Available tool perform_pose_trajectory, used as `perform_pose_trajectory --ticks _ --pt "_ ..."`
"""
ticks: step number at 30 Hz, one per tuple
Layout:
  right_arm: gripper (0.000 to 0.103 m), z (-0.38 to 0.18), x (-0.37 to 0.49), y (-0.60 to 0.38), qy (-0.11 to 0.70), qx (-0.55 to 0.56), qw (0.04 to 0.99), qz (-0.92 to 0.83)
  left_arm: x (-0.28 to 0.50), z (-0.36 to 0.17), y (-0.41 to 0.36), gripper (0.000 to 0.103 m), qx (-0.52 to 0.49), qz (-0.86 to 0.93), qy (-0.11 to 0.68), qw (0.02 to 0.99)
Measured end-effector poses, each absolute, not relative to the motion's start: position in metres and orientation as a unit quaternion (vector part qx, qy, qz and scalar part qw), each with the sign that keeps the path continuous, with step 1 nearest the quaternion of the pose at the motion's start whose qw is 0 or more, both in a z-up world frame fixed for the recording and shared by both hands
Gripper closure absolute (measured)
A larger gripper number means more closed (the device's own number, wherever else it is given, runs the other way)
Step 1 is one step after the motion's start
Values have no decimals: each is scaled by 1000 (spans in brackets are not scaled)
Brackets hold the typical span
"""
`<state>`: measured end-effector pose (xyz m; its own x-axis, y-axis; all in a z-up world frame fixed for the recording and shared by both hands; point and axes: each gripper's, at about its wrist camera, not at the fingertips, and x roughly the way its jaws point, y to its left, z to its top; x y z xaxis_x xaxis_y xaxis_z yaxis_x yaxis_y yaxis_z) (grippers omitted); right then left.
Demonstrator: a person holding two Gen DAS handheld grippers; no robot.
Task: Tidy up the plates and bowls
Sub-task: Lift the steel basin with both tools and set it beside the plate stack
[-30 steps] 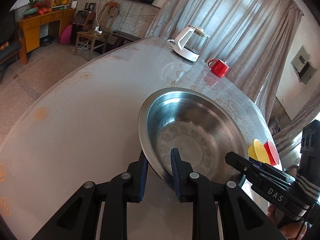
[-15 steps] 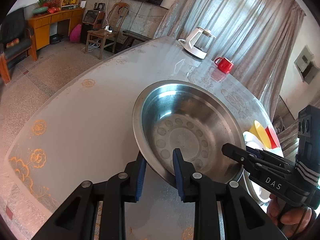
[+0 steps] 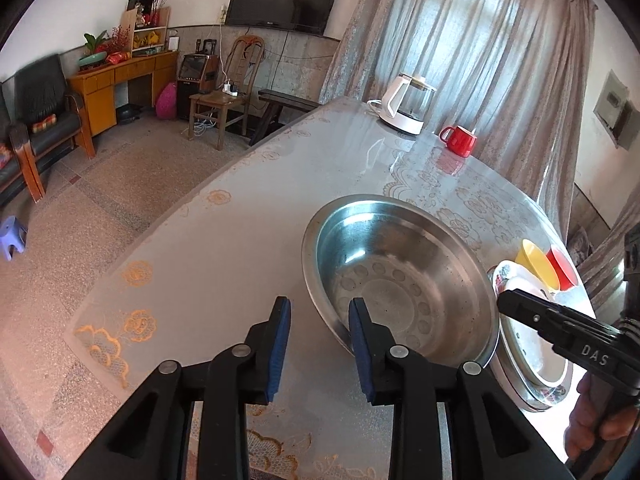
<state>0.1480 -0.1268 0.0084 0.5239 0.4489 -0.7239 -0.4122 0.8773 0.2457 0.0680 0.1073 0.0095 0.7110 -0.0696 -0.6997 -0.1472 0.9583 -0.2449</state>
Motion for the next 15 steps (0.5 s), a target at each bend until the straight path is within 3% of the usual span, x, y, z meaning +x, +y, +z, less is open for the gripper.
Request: perform_pose_trajectory --ticks 15 --pt "69 27 133 -236 372 141 902 167 93 42 59 62 -102 -36 379 919"
